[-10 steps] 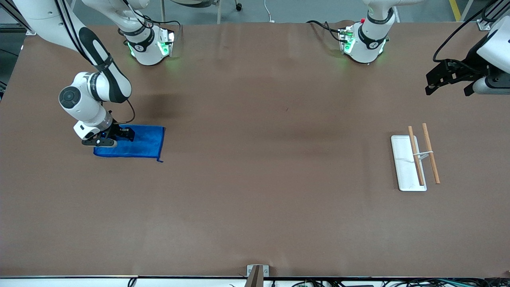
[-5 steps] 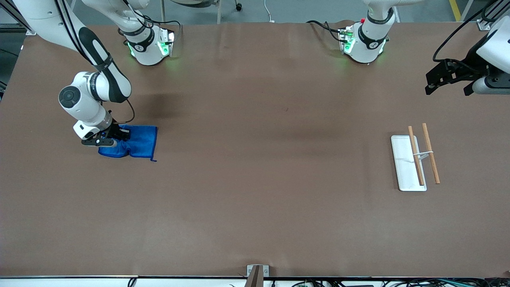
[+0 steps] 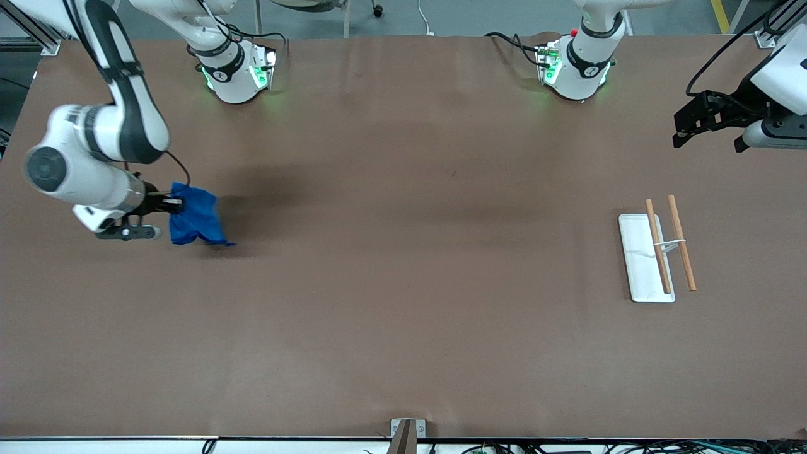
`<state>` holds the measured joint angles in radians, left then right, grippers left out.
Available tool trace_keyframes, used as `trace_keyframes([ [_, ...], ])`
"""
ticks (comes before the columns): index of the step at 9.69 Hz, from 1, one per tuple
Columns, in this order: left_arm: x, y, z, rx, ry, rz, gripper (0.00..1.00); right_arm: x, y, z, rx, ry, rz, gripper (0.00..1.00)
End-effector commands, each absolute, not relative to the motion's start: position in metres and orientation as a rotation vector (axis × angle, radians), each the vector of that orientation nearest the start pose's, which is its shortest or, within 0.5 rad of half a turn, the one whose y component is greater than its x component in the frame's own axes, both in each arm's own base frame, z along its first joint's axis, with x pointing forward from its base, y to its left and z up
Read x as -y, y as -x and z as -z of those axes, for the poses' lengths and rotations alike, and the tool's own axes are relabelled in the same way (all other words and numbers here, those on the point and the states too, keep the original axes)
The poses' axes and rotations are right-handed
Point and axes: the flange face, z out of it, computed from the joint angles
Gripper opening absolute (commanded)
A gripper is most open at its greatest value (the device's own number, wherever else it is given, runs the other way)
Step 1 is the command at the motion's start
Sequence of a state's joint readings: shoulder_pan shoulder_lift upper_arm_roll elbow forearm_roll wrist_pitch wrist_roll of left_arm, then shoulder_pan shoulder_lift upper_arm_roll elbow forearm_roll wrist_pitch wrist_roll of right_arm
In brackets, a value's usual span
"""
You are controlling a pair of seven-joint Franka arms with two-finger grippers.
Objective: Right arm passes towel to left arm to hang
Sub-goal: 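Lift the towel with the right gripper while the left gripper approaches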
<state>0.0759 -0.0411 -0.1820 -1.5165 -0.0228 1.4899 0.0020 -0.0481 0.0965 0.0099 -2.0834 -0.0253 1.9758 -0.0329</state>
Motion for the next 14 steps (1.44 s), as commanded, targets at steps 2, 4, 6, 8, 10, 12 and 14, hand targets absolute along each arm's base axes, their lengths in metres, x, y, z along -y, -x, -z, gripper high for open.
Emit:
trace_keyframes([
  [2, 0.029, -0.558, -0.627, -0.085, 3.34, -0.069, 1.0, -0.072, -0.56, -0.411, -0.06, 3.066, -0.298, 0.0],
  [4, 0.011, -0.585, -0.574, 0.039, 3.515, -0.188, 1.0, -0.126, -0.566, -0.427, -0.145, 2.796, -0.193, 0.0],
  [6, 0.027, -0.607, -0.517, 0.147, 3.769, -0.407, 1.0, -0.186, -0.565, -0.44, -0.131, 2.664, -0.063, 0.0],
  [8, 0.061, -0.627, -0.465, 0.221, 4.024, -0.636, 1.0, -0.254, -0.559, -0.452, -0.181, 2.466, 0.047, 0.0],
  [10, 0.096, -0.633, -0.413, 0.145, 4.243, -0.771, 1.0, -0.315, -0.55, -0.455, -0.252, 2.301, 0.107, 0.0],
  [12, 0.135, -0.62, -0.338, 0.142, 4.545, -0.863, 1.0, -0.364, -0.537, -0.46, -0.34, 2.156, 0.121, 0.0],
  [14, 0.175, -0.612, -0.297, 0.02, 4.67, -0.877, 1.0, -0.407, -0.529, -0.48, -0.427, 1.989, 0.061, 0.0],
])
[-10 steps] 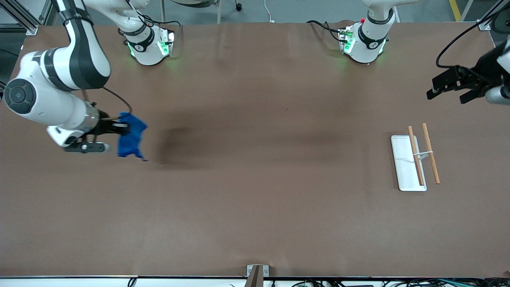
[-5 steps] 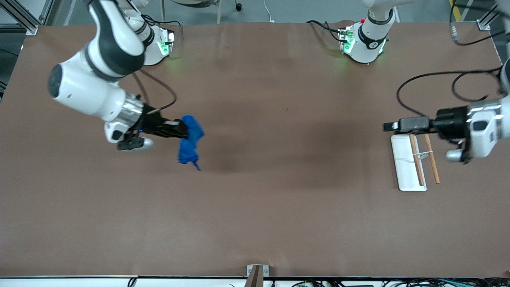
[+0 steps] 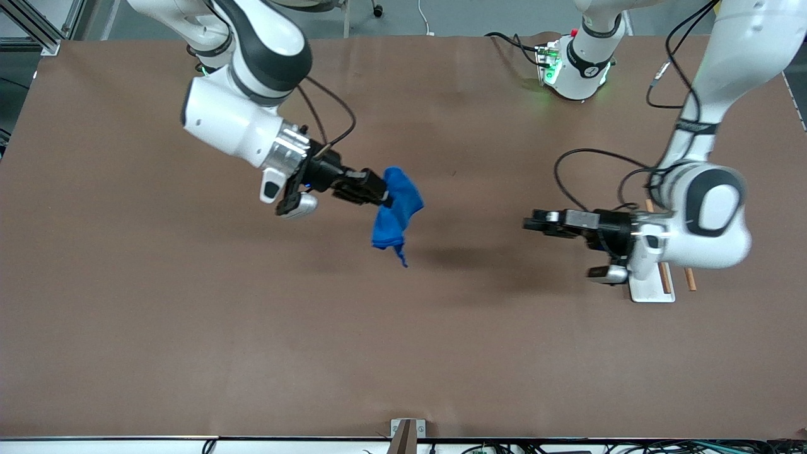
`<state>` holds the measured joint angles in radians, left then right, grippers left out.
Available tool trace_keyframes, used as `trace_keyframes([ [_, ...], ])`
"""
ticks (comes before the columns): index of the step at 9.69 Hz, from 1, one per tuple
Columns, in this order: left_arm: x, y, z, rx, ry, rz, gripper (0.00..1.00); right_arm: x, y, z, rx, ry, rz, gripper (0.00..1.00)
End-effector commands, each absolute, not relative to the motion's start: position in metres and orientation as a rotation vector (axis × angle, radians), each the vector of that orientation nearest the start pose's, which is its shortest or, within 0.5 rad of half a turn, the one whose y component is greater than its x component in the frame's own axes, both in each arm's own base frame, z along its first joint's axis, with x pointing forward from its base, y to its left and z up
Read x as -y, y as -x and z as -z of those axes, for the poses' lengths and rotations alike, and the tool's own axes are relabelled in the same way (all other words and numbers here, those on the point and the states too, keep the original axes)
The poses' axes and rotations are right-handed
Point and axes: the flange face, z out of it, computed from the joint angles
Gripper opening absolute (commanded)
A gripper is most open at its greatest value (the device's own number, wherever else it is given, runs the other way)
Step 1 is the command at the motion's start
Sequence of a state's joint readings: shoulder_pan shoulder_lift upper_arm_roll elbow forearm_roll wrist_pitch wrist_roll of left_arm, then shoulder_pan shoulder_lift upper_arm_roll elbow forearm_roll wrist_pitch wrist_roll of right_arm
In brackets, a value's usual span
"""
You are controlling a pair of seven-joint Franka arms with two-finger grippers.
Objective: Right arm passes towel to left arm to hang
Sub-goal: 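Lift the towel with the right gripper while the left gripper approaches, then grasp the hanging towel with the left gripper beside the right gripper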
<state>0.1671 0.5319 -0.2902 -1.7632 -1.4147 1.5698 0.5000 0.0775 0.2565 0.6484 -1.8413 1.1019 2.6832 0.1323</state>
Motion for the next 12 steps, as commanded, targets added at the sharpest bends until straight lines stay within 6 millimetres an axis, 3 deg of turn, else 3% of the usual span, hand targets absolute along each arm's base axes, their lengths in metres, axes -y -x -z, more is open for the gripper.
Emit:
trace_keyframes([
  [1, 0.195, -0.601, -0.279, 0.027, -1.454, 0.27, 1.0, -0.419, -0.526, -0.492, -0.467, 1.911, 0.016, 0.0],
  [4, 0.225, -0.574, -0.262, 0.093, -1.377, 0.265, 0.97, -0.442, -0.521, -0.52, -0.475, 1.807, -0.026, 0.0],
  [7, 0.248, -0.557, -0.259, 0.035, -1.202, 0.32, 0.97, -0.454, -0.513, -0.523, -0.51, 1.769, -0.032, 0.0],
  [10, 0.243, -0.556, -0.272, 0.048, -1.14, 0.354, 0.95, -0.456, -0.511, -0.522, -0.508, 1.772, -0.035, 0.0],
  [12, 0.246, -0.556, -0.279, 0.052, -1.12, 0.348, 0.81, -0.456, -0.511, -0.523, -0.507, 1.773, -0.032, 0.0],
])
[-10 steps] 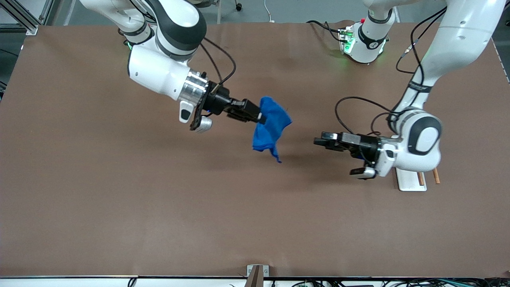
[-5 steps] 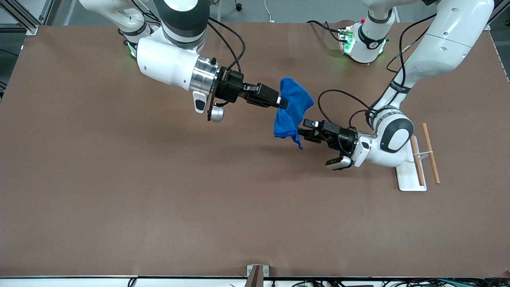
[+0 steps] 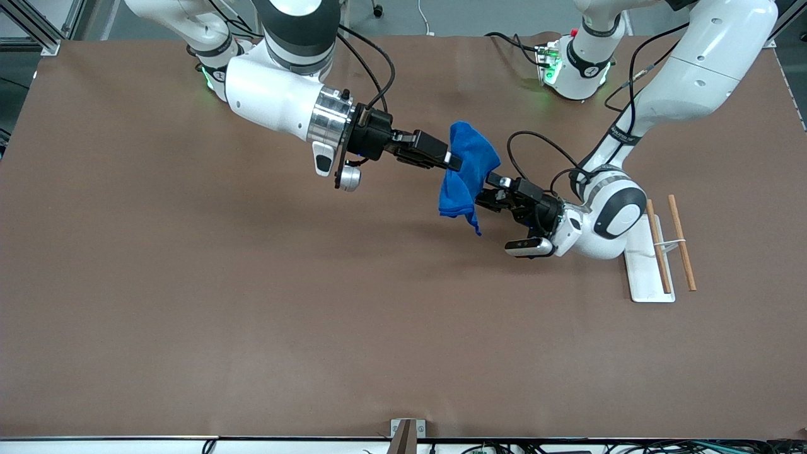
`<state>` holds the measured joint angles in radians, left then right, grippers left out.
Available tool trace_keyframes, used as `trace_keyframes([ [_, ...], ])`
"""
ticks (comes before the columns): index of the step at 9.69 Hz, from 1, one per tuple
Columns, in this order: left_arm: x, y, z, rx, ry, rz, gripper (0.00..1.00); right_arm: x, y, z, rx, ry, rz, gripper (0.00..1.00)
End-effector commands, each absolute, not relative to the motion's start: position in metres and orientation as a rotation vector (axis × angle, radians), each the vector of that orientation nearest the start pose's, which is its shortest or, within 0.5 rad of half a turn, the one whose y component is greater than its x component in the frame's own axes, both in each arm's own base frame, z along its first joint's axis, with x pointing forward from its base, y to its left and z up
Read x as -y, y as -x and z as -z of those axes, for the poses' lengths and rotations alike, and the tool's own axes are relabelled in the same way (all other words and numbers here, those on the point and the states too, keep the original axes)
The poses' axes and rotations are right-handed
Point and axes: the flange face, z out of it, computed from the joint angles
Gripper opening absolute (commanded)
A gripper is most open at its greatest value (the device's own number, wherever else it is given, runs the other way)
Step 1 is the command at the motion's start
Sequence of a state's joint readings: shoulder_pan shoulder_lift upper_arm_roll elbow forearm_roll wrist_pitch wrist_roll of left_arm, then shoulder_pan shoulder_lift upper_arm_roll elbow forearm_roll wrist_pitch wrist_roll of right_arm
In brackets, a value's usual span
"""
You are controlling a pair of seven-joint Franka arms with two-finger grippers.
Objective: Right arm passes towel to left arm to hang
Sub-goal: 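Grasp the hanging towel with the left gripper beside the right gripper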
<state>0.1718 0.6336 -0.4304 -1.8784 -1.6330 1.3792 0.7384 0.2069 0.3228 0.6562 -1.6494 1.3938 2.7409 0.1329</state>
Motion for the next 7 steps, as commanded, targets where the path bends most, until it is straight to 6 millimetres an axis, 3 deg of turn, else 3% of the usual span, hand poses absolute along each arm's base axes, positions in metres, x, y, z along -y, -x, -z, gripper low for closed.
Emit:
trace_keyframes([
  [1, 0.245, -0.559, -0.281, 0.046, -1.112, 0.337, 0.72, -0.456, -0.511, -0.523, -0.507, 1.773, -0.032, 0.0],
  [3, 0.252, -0.562, -0.286, 0.034, -1.087, 0.327, 0.56, -0.456, -0.511, -0.523, -0.507, 1.773, -0.032, 0.0],
  [5, 0.25, -0.567, -0.287, 0.039, -1.09, 0.319, 0.3, -0.456, -0.511, -0.523, -0.506, 1.772, -0.03, 0.0],
  [7, 0.246, -0.575, -0.288, 0.039, -1.094, 0.301, 0.25, -0.456, -0.511, -0.523, -0.506, 1.772, -0.03, 0.0],
])
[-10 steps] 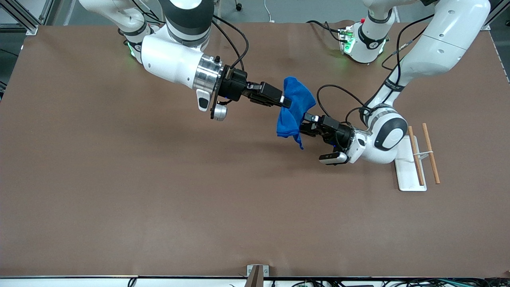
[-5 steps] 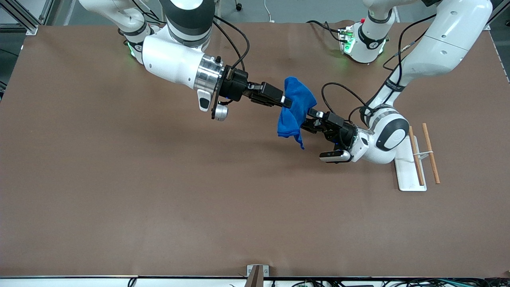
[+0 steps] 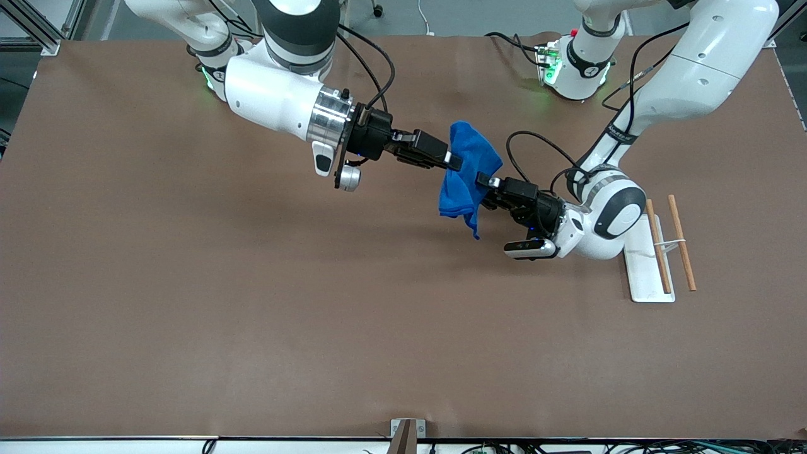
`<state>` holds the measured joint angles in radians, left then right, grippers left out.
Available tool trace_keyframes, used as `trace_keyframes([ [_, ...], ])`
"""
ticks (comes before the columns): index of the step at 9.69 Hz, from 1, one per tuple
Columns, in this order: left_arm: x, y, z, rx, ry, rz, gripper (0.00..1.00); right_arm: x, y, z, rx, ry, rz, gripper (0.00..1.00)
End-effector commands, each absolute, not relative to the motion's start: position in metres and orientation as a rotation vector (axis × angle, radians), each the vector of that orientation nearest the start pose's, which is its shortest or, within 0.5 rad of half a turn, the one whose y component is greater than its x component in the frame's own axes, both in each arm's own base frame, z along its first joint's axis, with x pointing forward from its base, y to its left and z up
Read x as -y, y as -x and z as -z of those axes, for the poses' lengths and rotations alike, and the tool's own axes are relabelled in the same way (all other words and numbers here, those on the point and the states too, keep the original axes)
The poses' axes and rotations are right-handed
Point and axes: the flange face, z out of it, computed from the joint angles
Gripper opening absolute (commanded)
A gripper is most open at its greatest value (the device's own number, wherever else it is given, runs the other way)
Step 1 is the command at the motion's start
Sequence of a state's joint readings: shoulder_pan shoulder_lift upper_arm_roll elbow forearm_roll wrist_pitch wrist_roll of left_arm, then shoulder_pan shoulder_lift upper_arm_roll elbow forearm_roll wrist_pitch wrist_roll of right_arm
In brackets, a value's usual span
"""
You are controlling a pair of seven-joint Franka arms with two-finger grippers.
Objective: Right arm passes towel to left arm to hang
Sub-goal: 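Grasp the hanging towel with the left gripper beside the right gripper, then open the right gripper and withdraw while the left gripper pulls the towel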
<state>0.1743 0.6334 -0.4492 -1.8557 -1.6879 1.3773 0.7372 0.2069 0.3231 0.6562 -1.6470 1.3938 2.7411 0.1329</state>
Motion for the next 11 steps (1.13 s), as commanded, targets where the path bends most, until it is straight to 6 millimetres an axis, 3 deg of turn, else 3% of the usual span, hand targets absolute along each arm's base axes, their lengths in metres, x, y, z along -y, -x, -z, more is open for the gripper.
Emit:
trace_keyframes([
  [1, 0.245, -0.579, -0.285, 0.04, -1.092, 0.297, 0.25, -0.456, -0.511, -0.523, -0.507, 1.773, -0.032, 0.0],
  [2, 0.239, -0.586, -0.286, 0.042, -1.098, 0.283, 0.24, -0.456, -0.511, -0.523, -0.506, 1.773, -0.033, 0.0],
  [3, 0.237, -0.588, -0.286, 0.043, -1.104, 0.275, 0.14, -0.456, -0.511, -0.523, -0.504, 1.773, -0.034, 0.0],
  [4, 0.229, -0.592, -0.285, 0.036, -1.112, 0.26, 0.01, -0.456, -0.51, -0.52, -0.501, 1.78, -0.032, 0.19],
  [5, 0.218, -0.597, -0.286, 0.033, -1.129, 0.243, 0.0, -0.455, -0.507, -0.513, -0.501, 1.8, -0.033, 0.91],
  [6, 0.214, -0.599, -0.287, 0.034, -1.133, 0.237, 0.0, -0.45, -0.505, -0.5, -0.514, 1.825, -0.037, 1.0],
  [8, 0.21, -0.604, -0.292, 0.035, -1.139, 0.228, 0.0, -0.434, -0.509, -0.494, -0.512, 1.861, -0.008, 1.0],
  [10, 0.173, -0.62, -0.298, 0.0, -1.2, 0.226, 0.0, -0.404, -0.519, -0.483, -0.447, 1.965, 0.047, 1.0],
  [11, 0.157, -0.629, -0.312, -0.028, -1.281, 0.23, 0.0, -0.385, -0.528, -0.474, -0.381, 2.04, 0.046, 1.0],
])
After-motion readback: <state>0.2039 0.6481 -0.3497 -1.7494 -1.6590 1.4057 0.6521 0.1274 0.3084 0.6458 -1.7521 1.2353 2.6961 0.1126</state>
